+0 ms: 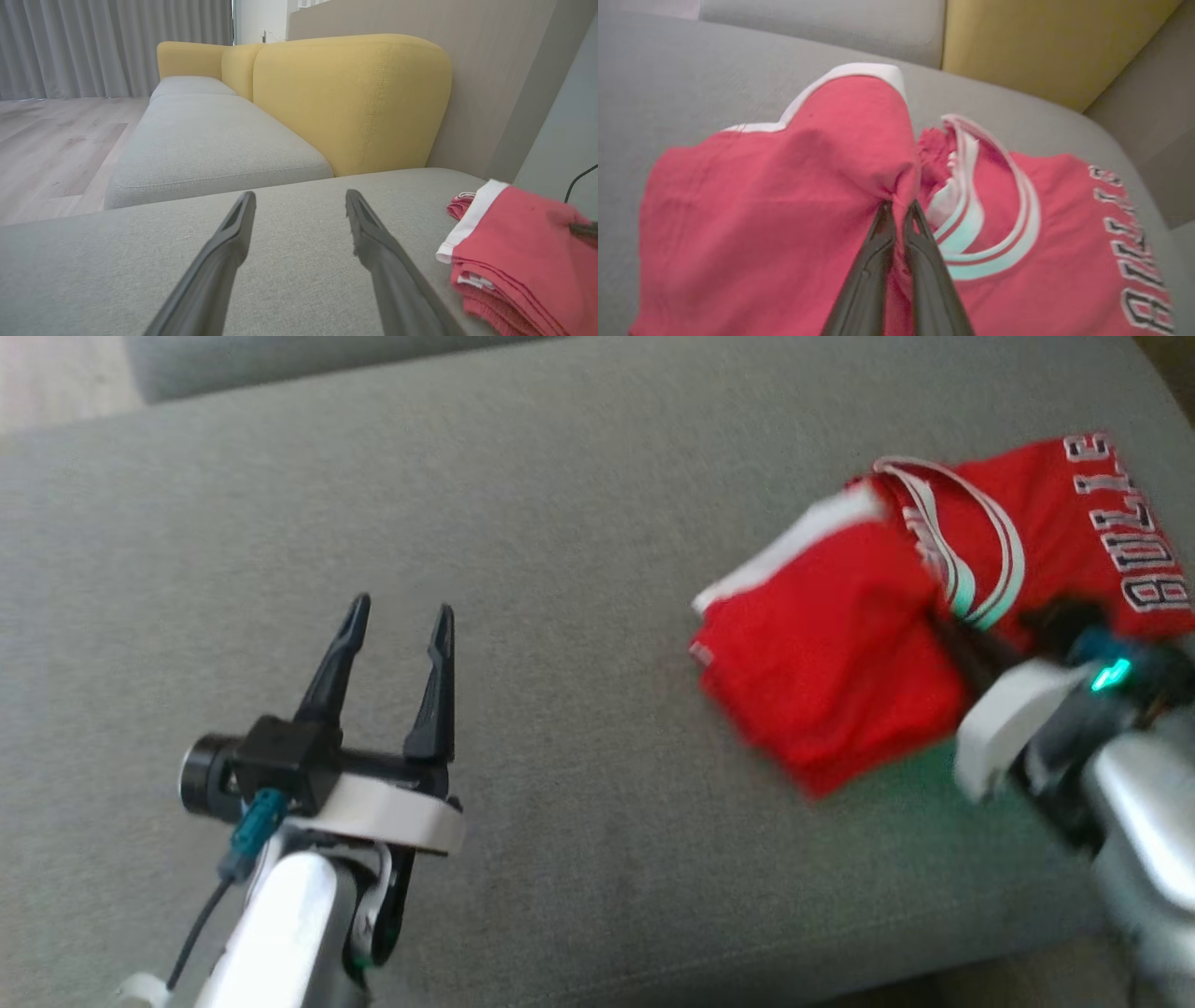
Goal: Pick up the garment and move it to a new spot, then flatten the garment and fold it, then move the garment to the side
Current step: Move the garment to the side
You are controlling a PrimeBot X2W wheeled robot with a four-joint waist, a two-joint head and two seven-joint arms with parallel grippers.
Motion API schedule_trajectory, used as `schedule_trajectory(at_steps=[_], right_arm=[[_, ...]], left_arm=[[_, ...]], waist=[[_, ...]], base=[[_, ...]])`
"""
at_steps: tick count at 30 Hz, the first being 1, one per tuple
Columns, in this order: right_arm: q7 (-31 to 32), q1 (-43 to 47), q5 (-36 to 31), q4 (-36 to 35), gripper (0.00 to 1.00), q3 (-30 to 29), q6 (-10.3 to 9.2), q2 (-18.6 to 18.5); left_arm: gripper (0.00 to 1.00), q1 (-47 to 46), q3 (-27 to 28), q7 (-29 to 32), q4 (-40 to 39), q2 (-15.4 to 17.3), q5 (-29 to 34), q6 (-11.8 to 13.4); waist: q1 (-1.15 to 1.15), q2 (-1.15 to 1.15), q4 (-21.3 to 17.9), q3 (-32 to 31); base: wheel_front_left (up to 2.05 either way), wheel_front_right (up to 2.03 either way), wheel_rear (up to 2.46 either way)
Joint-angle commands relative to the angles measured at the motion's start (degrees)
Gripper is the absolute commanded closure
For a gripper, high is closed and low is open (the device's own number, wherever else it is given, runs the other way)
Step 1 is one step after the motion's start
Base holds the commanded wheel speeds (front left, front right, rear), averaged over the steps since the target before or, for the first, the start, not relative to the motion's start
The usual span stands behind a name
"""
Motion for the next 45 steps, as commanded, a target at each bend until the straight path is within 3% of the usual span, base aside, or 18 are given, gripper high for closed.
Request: schedule_trajectory(at_steps=[1, 6, 14, 27, 28, 29, 30, 31, 37, 45], right_arm=[[-0.44, -3.63, 0.75, -2.33, 1.0, -0.55, -0.05, -2.11], [-0.79, -8.36, 2.54, -1.26, 1.0, -6.45, -0.05, -4.45], [-1.68, -12.1, 0.95, 6.19, 1.0, -15.8, -0.05, -9.42], [-4.74, -19.86, -7.85, 21.88, 0.99, -19.07, -0.05, -6.79], [-5.15, -20.18, -8.62, 23.03, 0.66, -19.55, -0.05, -6.56], [-5.42, -20.49, -9.32, 24.2, 0.45, -20.27, -0.05, -6.28], [-5.42, -20.49, -9.32, 24.2, 0.45, -20.27, -0.05, -6.28], [-5.42, -20.76, -10.18, 25.43, 0.0, -21.51, -0.05, -5.98], [-9.36, -20.68, -14.71, 28.41, 0.0, -26.71, -0.05, -3.34], [-16.17, -15.35, -12.99, 20.15, 0.0, -27.37, -0.05, 3.24]], left_arm=[[0.0, -3.17, 1.91, -0.69, -1.9, 0.97, 0.7, -0.35], [0.0, -4.45, 1.37, -0.69, -1.91, 1.11, 1.1, -0.6], [0.0, -6.91, 0.63, -0.69, -2.02, 1.02, 1.38, -1.25], [0.0, -10.99, 0.22, -0.69, -2.09, 1.22, 1.68, -2.11], [0.0, -11.11, 0.29, -0.69, -2.06, 1.25, 1.65, -2.11], [0.0, -11.15, 0.4, -0.69, -2.02, 1.29, 1.64, -2.07], [0.0, -11.15, 0.4, -0.69, -2.02, 1.29, 1.64, -2.07], [0.0, -11.13, 0.52, -0.69, -2.01, 1.33, 1.62, -2.02], [0.0, -9.92, 1.1, -0.69, -1.06, 1.23, 1.06, -1.96], [0.0, -5.52, 2.38, -0.69, 0.14, 1.55, 0.26, -1.19]], waist=[[0.0, 0.0, -1.78, 2.5], [0.0, 0.0, -1.91, 4.7], [0.0, 0.0, -0.4, 8.72], [0.0, 0.0, 0.63, 14.04], [0.0, 0.0, 0.71, 14.17], [0.0, 0.0, 0.73, 14.25], [0.0, 0.0, 0.73, 14.25], [0.0, 0.0, 0.71, 14.27], [0.0, 0.0, 0.64, 11.66], [0.0, 0.0, 0.44, 4.99]], base=[[0.0, 0.0, 0.0], [0.0, 0.0, 0.0], [0.0, 0.0, 0.0], [0.0, 0.0, 0.0], [0.0, 0.0, 0.0], [0.0, 0.0, 0.0], [0.0, 0.0, 0.0], [0.0, 0.0, 0.0], [0.0, 0.0, 0.0], [0.0, 0.0, 0.0]])
